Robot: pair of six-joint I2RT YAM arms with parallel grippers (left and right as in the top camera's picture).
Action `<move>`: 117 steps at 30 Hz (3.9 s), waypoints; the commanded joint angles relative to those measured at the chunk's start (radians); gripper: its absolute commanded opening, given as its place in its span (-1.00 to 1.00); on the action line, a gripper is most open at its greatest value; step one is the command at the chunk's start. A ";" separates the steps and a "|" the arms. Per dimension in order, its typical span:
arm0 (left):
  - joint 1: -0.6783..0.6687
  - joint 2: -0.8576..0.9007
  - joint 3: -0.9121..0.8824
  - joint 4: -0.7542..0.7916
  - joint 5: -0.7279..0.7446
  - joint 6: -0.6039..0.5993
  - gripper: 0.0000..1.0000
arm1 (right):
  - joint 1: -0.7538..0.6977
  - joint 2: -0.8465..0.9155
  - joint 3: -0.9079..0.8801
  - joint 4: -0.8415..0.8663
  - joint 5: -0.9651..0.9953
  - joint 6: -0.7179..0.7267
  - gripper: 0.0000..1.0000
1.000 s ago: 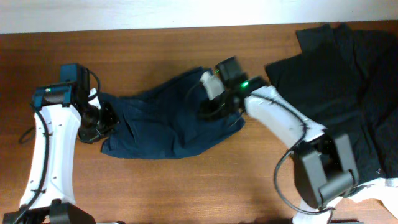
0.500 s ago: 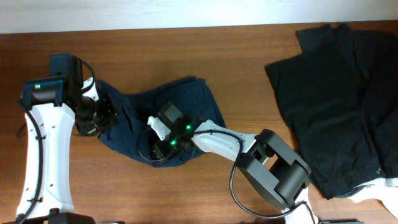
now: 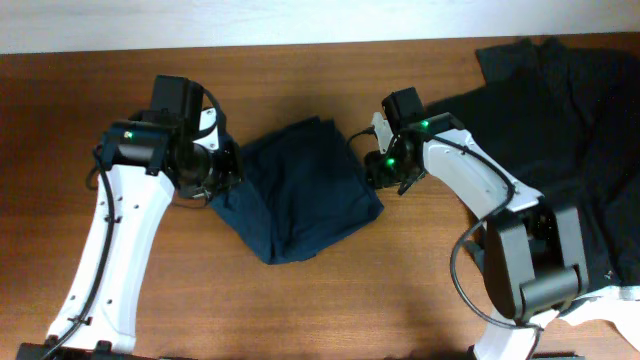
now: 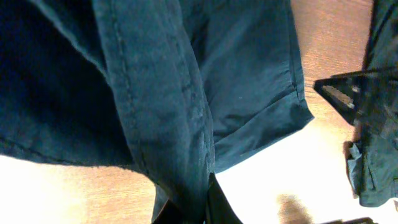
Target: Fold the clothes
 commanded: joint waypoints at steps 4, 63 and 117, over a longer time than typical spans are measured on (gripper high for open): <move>-0.123 0.008 -0.002 0.093 0.019 -0.012 -0.87 | 0.004 0.119 0.004 0.008 0.015 -0.038 -0.46; -0.089 0.496 0.077 0.169 0.002 0.016 0.98 | 0.102 -0.255 0.126 -0.291 0.385 0.113 0.67; 0.234 0.580 0.381 0.302 0.016 0.150 0.74 | 0.102 -0.331 0.126 -0.398 0.382 0.132 0.79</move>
